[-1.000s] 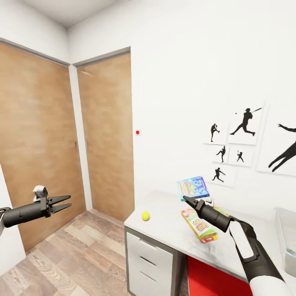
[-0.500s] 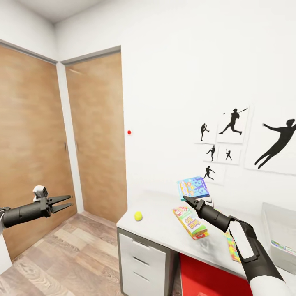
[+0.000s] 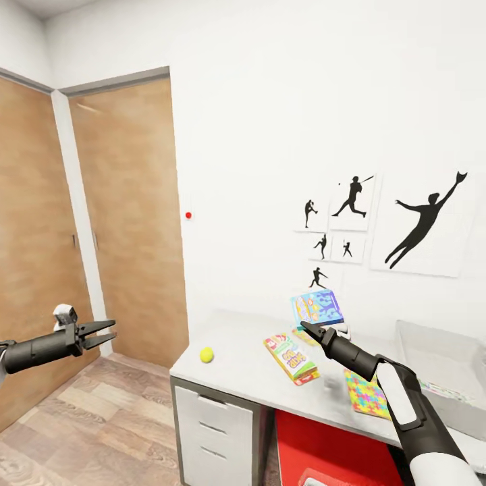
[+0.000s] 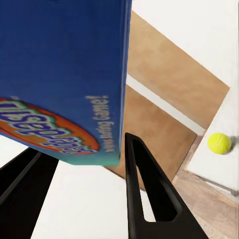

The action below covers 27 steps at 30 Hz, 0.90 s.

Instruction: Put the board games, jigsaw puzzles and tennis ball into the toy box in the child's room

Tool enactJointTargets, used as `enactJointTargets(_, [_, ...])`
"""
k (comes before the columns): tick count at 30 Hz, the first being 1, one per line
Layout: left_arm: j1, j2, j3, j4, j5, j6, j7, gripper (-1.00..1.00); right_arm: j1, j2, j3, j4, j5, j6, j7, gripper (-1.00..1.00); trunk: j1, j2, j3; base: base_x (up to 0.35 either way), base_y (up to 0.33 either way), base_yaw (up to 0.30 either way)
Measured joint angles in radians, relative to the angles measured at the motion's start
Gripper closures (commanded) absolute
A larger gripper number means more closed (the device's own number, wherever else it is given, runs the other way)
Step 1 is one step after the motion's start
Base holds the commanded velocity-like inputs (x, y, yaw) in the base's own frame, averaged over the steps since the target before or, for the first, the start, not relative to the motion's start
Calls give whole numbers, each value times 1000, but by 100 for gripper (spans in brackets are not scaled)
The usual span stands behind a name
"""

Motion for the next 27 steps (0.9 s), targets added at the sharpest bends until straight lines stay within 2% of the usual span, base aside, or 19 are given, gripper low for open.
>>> enactJointTargets(7, [0,0,0,0,0,-2,0,-100,0,0,-1,1,-1,0,0,100,0,0,-6,174,123,-236])
enactJointTargets(17, [0,0,0,0,-1,-1,0,-100,0,0,-1,1,0,0,0,100,0,0,-13,29,17,-242])
enactJointTargets(27, [0,0,0,0,-2,-2,0,-100,0,0,-1,1,-1,0,0,100,0,0,-21,108,87,-242])
